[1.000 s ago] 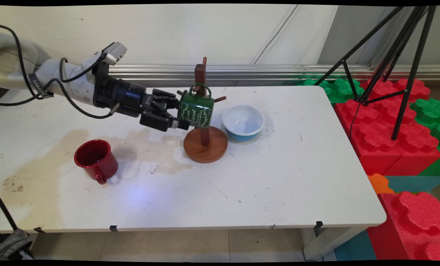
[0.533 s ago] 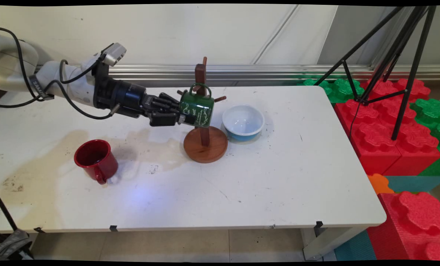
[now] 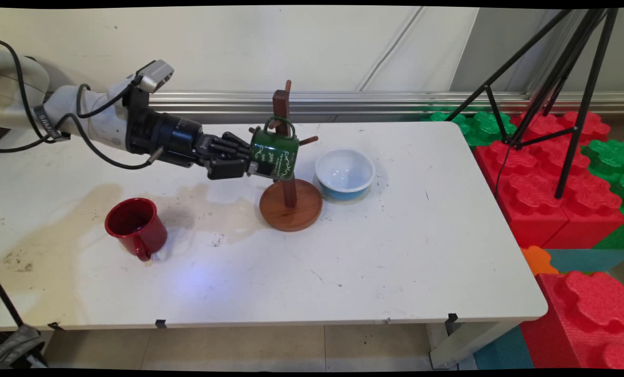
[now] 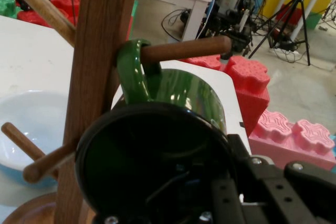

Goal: Place the picked object on the table

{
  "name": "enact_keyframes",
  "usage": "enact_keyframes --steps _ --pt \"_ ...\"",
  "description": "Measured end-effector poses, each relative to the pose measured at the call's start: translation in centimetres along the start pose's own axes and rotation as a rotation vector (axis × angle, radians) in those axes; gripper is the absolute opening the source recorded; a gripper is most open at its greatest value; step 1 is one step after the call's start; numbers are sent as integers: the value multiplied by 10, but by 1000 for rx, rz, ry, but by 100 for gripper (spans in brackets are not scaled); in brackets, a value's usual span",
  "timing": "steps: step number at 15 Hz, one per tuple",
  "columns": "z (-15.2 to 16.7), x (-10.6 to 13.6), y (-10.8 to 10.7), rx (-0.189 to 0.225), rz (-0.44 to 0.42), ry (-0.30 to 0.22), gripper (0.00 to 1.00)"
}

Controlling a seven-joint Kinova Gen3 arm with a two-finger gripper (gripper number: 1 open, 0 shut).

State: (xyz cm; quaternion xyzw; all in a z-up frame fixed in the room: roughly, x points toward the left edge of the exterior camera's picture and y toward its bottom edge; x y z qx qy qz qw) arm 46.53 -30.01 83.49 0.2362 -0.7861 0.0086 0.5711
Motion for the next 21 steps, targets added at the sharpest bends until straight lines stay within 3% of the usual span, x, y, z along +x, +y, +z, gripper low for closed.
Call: enact_keyframes --steps 11,21 --pt "-12 10 24 -92 14 1 0" --pt "-38 14 55 -178 43 -56 0"
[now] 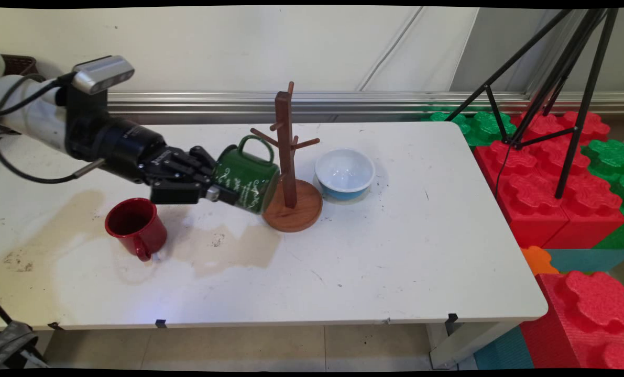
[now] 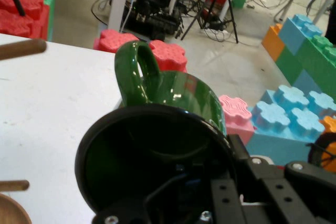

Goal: Place the picked object on the table

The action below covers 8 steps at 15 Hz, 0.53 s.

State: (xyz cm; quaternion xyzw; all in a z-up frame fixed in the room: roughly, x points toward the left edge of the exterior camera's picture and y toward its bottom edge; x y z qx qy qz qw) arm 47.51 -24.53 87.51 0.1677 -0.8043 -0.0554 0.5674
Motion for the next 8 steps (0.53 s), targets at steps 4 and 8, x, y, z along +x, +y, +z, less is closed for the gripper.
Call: enact_keyframes --steps 4,8 --pt "-18 -3 11 -9 24 -60 0" --pt "-39 -5 19 -3 56 -126 0"
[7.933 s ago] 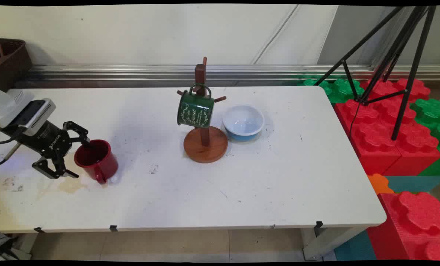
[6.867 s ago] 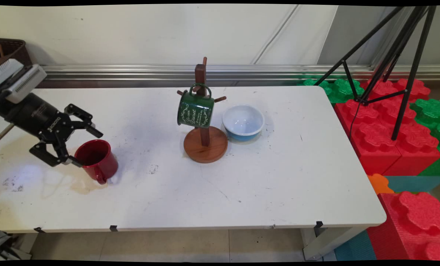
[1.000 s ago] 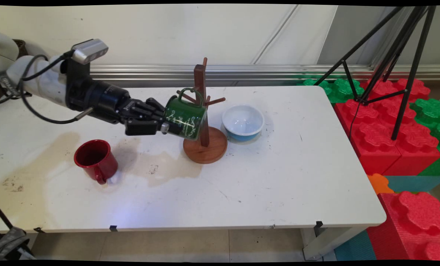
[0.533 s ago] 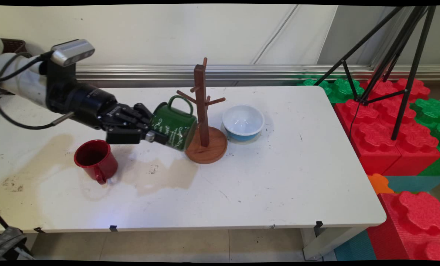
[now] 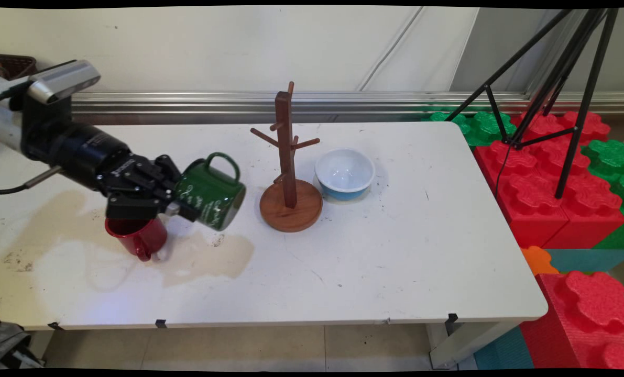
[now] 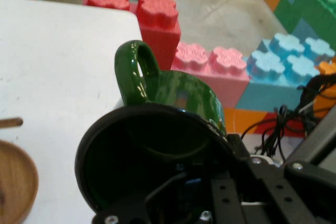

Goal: Place the picked object on the table

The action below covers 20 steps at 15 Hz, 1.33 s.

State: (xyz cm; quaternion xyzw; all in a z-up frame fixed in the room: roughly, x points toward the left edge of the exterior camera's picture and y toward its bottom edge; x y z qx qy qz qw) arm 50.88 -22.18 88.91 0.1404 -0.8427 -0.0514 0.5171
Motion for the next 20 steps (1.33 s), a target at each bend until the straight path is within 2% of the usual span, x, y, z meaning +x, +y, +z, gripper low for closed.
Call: enact_keyframes --steps 3,8,17,20 --pt "-13 -2 3 18 26 -43 0" --pt "-39 -4 -1 78 87 -127 0" --pt "-82 -12 -23 199 243 -320 0" --pt "-89 -16 -30 221 275 -371 0"
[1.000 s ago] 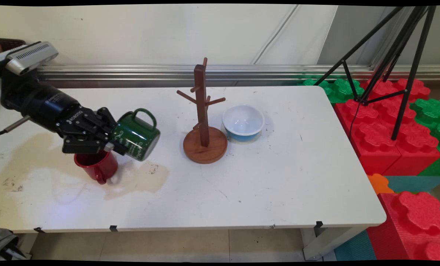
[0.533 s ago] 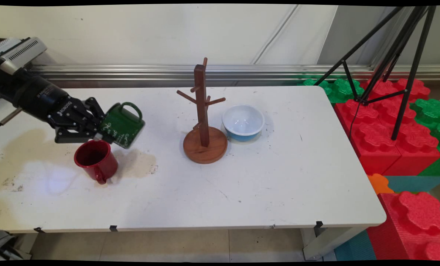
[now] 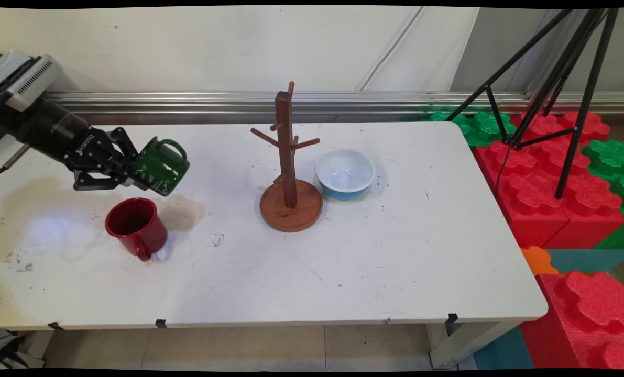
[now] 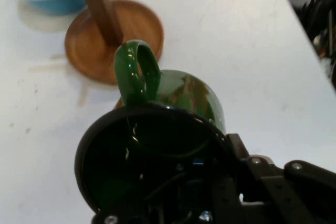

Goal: Place the picked object on the table

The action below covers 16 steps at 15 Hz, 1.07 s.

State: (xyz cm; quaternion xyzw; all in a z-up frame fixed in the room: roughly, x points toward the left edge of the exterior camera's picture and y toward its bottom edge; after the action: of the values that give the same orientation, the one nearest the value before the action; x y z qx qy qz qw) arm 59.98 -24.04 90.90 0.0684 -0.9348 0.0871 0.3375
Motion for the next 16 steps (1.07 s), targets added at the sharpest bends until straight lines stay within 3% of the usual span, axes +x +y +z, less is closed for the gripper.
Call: enact_keyframes --steps 16 --pt "-4 -37 -40 121 105 -227 0"
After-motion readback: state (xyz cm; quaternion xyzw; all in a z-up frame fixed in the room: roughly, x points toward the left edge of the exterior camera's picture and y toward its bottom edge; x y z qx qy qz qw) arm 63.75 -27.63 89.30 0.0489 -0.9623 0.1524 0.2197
